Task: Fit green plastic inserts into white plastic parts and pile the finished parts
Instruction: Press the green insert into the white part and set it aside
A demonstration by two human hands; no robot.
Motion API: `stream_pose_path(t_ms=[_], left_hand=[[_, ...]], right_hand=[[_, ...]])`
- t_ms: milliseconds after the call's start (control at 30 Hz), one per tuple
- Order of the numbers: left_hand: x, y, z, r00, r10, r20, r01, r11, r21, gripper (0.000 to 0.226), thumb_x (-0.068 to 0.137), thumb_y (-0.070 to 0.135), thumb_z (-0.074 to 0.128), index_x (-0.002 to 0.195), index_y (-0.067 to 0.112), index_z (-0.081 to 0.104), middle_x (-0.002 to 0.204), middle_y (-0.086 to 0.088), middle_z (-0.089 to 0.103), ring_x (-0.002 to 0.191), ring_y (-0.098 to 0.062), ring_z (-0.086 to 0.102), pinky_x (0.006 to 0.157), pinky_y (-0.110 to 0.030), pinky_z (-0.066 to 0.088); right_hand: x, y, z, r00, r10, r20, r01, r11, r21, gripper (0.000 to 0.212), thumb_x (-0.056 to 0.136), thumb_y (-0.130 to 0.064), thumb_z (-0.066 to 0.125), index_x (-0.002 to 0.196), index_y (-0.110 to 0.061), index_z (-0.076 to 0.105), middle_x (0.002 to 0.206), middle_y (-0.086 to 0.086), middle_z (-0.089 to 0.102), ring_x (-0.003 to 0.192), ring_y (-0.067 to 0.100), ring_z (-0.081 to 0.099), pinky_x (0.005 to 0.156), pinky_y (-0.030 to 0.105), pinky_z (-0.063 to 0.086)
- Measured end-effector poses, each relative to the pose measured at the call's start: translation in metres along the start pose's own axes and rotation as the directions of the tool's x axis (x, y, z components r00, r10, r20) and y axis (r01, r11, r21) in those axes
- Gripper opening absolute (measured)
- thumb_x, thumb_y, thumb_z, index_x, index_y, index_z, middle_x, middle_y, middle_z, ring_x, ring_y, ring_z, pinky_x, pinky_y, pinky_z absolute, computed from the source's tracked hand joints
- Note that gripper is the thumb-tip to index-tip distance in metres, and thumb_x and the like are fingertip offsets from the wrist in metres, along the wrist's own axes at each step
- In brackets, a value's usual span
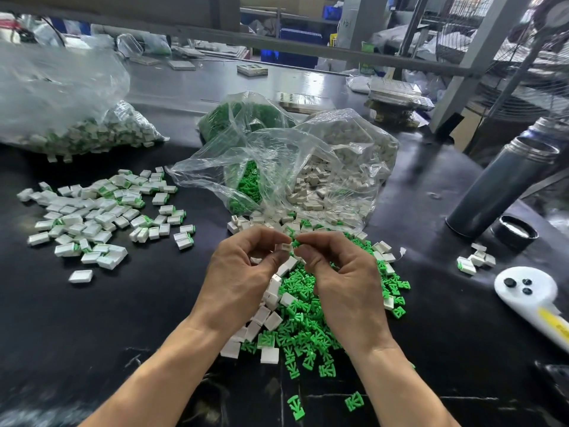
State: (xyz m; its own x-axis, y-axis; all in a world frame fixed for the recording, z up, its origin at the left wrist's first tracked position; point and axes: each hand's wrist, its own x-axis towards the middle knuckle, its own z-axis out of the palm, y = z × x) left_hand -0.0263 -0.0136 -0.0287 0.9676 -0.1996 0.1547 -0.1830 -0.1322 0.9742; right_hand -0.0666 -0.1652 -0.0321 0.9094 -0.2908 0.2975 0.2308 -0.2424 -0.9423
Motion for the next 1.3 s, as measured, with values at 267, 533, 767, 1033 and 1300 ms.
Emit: stream_pose_path(t_ms=[267, 533, 767, 1033, 1300], left_hand=[[-0.0015, 0.0032, 0.001, 1.0, 0.007, 0.003, -0.007, 1.0, -0.014, 0.012, 0.091, 0.016, 0.076, 0.096, 0.028, 0.076, 0.089, 0.011, 0.077, 0.076, -0.004, 0.068, 0.069, -0.022, 0.055], [-0.0006, 0.0022, 0.0008, 1.0, 0.005, 0.003, -0.005, 0.999, -0.033, 0.012, 0.089, 0.02, 0.077, 0.096, 0.03, 0.076, 0.089, 0.009, 0.077, 0.077, -0.007, 0.068, 0.068, -0.023, 0.052], [-0.002, 0.005, -0.0004, 0.999, 0.041, 0.014, -0.04, 0.998, -0.05, 0.019, 0.088, 0.012, 0.077, 0.099, 0.028, 0.079, 0.092, 0.012, 0.078, 0.083, 0.001, 0.07, 0.069, -0.012, 0.052], [-0.0006, 0.0023, -0.0008, 1.0, 0.003, -0.028, -0.002, 0.999, 0.037, 0.013, 0.086, 0.019, 0.08, 0.097, 0.025, 0.076, 0.088, 0.011, 0.077, 0.082, -0.009, 0.07, 0.071, -0.025, 0.056], [0.0006, 0.0034, -0.0011, 0.999, -0.041, 0.006, 0.041, 0.994, -0.102, 0.01, 0.084, 0.015, 0.08, 0.093, 0.019, 0.077, 0.084, 0.0, 0.077, 0.07, -0.008, 0.065, 0.063, -0.022, 0.055]], right_hand=[[0.001, 0.0012, 0.0005, 1.0, 0.019, -0.004, -0.019, 1.0, -0.011, 0.017, 0.092, -0.012, 0.076, 0.099, -0.028, 0.077, 0.088, -0.013, 0.076, 0.078, 0.003, 0.069, 0.066, 0.013, 0.05], [0.0004, -0.001, -0.0009, 0.999, 0.033, 0.008, -0.034, 0.999, 0.021, 0.017, 0.093, -0.013, 0.076, 0.098, -0.029, 0.077, 0.086, -0.013, 0.075, 0.073, 0.001, 0.066, 0.061, 0.013, 0.048], [0.0001, -0.0011, -0.0003, 1.0, -0.024, 0.019, 0.025, 0.999, -0.02, 0.021, 0.092, -0.01, 0.076, 0.097, -0.031, 0.078, 0.089, -0.016, 0.076, 0.086, 0.002, 0.071, 0.072, 0.01, 0.05], [0.002, 0.0013, -0.0012, 0.997, 0.074, 0.018, -0.073, 0.997, -0.02, 0.015, 0.091, -0.018, 0.079, 0.1, -0.03, 0.077, 0.088, -0.014, 0.076, 0.078, 0.0, 0.07, 0.066, 0.011, 0.051], [0.0016, -0.0001, -0.0037, 0.991, 0.13, 0.028, -0.131, 0.991, 0.033, 0.008, 0.092, -0.023, 0.077, 0.087, -0.03, 0.077, 0.077, -0.008, 0.073, 0.065, 0.002, 0.061, 0.059, 0.021, 0.049]])
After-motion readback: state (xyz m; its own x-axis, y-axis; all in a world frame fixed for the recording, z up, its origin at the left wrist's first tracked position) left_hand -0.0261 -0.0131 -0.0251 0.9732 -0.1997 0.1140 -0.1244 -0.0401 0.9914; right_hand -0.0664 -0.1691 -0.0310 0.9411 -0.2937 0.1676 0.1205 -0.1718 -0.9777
